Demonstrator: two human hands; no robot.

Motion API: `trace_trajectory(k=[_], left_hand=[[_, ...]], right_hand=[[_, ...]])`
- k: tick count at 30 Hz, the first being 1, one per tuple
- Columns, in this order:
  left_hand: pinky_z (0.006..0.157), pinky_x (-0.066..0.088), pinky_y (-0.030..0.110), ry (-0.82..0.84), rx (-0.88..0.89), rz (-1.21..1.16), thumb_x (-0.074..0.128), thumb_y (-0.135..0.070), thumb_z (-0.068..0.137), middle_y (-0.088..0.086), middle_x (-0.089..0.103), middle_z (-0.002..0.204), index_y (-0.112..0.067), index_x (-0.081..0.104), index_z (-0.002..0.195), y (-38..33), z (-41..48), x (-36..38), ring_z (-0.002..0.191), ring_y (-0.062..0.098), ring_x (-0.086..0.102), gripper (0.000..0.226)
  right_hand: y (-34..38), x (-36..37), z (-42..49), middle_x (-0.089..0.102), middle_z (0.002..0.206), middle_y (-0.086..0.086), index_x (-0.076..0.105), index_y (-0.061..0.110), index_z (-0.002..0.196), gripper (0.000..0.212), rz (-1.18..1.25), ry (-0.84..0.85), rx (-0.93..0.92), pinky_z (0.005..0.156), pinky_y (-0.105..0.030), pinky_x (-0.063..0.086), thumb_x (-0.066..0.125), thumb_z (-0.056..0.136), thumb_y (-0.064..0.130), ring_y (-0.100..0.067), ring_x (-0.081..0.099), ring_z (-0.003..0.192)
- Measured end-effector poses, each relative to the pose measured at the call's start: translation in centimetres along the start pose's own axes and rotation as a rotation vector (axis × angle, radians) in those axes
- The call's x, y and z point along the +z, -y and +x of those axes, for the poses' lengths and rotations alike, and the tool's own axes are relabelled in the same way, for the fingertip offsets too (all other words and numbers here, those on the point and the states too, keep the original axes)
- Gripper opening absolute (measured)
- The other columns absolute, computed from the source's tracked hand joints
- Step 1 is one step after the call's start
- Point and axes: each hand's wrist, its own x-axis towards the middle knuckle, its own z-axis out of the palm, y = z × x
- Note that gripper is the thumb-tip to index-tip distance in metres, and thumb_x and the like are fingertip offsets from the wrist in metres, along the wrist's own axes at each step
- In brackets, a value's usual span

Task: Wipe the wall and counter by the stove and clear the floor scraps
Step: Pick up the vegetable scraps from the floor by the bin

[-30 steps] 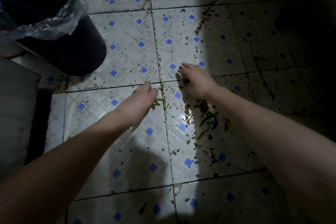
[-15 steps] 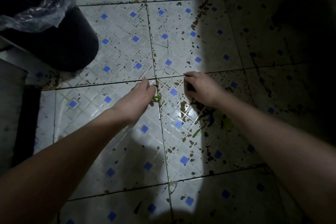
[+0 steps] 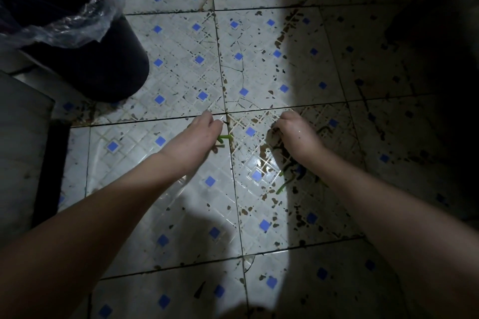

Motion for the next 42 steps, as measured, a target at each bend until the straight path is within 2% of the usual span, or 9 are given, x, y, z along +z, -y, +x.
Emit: trace_trajectory(k=[4,9,13,16,23,32,36,39,42], left_hand=[[0.069,0.045,0.032,0.004,-0.029,0.015,0.053,0.01,0.081,0.009,0.036,0.105,-0.008,0.043,0.101,0.3,-0.5,-1.1,0.086,0.017,0.034,0.029],[0.077,0.038,0.03,0.005,-0.102,-0.042,0.053,0.001,0.087,-0.002,0.031,0.092,-0.005,0.045,0.107,0.2,-1.4,-3.6,0.097,0.026,0.041,0.023],[0.075,0.039,0.025,-0.016,-0.104,0.106,0.058,0.01,0.08,0.01,0.036,0.109,-0.007,0.043,0.108,0.8,-2.8,-6.0,0.09,0.016,0.036,0.035],[0.081,0.046,0.03,-0.014,-0.136,0.168,0.056,0.016,0.076,0.011,0.037,0.111,-0.007,0.042,0.108,1.3,-3.7,-7.9,0.097,0.02,0.043,0.042],[0.07,0.042,0.033,-0.13,-0.203,0.189,0.049,0.022,0.073,0.012,0.035,0.107,-0.007,0.042,0.103,3.4,-6.1,-13.6,0.095,0.024,0.043,0.042],[0.086,0.047,0.037,-0.266,-0.358,0.251,0.045,0.016,0.08,0.017,0.036,0.119,-0.003,0.04,0.115,6.6,-7.3,-20.6,0.106,0.03,0.043,0.041],[0.084,0.047,0.042,-0.274,-0.428,0.191,0.046,0.019,0.077,0.018,0.035,0.118,-0.002,0.041,0.112,8.1,-6.9,-23.0,0.107,0.032,0.041,0.041],[0.085,0.047,0.041,-0.27,-0.469,0.173,0.051,0.019,0.075,0.018,0.035,0.118,-0.003,0.041,0.113,9.6,-6.4,-23.8,0.108,0.032,0.041,0.045],[0.078,0.044,0.039,-0.266,-0.507,0.133,0.051,0.022,0.073,0.018,0.035,0.12,-0.003,0.042,0.114,11.1,-6.0,-23.6,0.109,0.032,0.041,0.048]], right_hand=[[1.2,-1.5,-0.2,0.057,0.104,-0.013,0.063,0.0,0.098,0.028,-0.014,0.003,-0.074,0.082,-0.038,0.047,0.047,0.08,-0.014,-0.028,0.049,0.101],[3.2,-3.9,0.3,0.054,0.104,-0.008,0.061,0.004,0.099,0.029,-0.061,0.008,-0.192,0.076,-0.043,0.049,0.05,0.078,-0.014,-0.023,0.045,0.1],[5.1,-5.9,0.8,0.055,0.102,-0.006,0.062,0.006,0.099,0.028,-0.102,-0.031,-0.241,0.075,-0.039,0.05,0.054,0.08,-0.013,-0.02,0.045,0.095],[6.7,-7.6,1.2,0.054,0.098,-0.008,0.061,0.004,0.093,0.029,-0.112,-0.062,-0.282,0.069,-0.035,0.047,0.051,0.077,-0.018,-0.022,0.044,0.091],[10.3,-11.8,3.3,0.056,0.098,-0.006,0.062,0.006,0.095,0.026,-0.122,-0.112,-0.37,0.073,-0.036,0.048,0.051,0.081,-0.013,-0.021,0.047,0.092],[16.0,-16.7,7.5,0.057,0.103,-0.008,0.062,0.005,0.104,0.027,-0.142,-0.154,-0.455,0.074,-0.038,0.05,0.053,0.084,-0.012,-0.023,0.048,0.095],[17.8,-18.4,9.7,0.058,0.102,-0.009,0.064,0.005,0.102,0.022,-0.137,-0.178,-0.506,0.077,-0.038,0.049,0.054,0.087,-0.007,-0.024,0.05,0.098],[19.1,-18.9,11.4,0.058,0.1,-0.007,0.065,0.006,0.099,0.02,-0.163,-0.189,-0.512,0.076,-0.037,0.05,0.055,0.087,-0.007,-0.023,0.05,0.094],[20.4,-19.0,12.8,0.057,0.099,-0.006,0.064,0.008,0.098,0.021,-0.156,-0.195,-0.522,0.075,-0.039,0.051,0.055,0.086,-0.007,-0.022,0.049,0.093]])
